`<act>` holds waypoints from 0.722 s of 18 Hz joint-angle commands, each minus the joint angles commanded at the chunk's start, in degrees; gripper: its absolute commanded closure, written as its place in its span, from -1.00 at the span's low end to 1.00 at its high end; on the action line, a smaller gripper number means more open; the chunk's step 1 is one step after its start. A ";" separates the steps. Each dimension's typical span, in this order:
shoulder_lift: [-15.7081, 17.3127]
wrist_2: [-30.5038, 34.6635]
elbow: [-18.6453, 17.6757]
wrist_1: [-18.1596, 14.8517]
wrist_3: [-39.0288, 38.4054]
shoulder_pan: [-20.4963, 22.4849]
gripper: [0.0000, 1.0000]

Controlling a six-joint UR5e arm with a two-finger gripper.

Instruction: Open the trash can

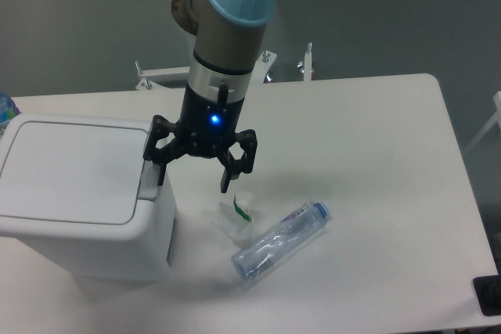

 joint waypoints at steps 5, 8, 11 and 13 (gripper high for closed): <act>0.00 0.09 0.00 -0.09 -0.09 0.00 -1.00; 0.00 0.09 0.17 -0.18 -0.09 0.00 -1.00; 0.09 0.00 0.79 -0.18 -0.09 0.09 -1.00; 0.18 0.00 0.97 -0.09 0.26 0.70 -1.00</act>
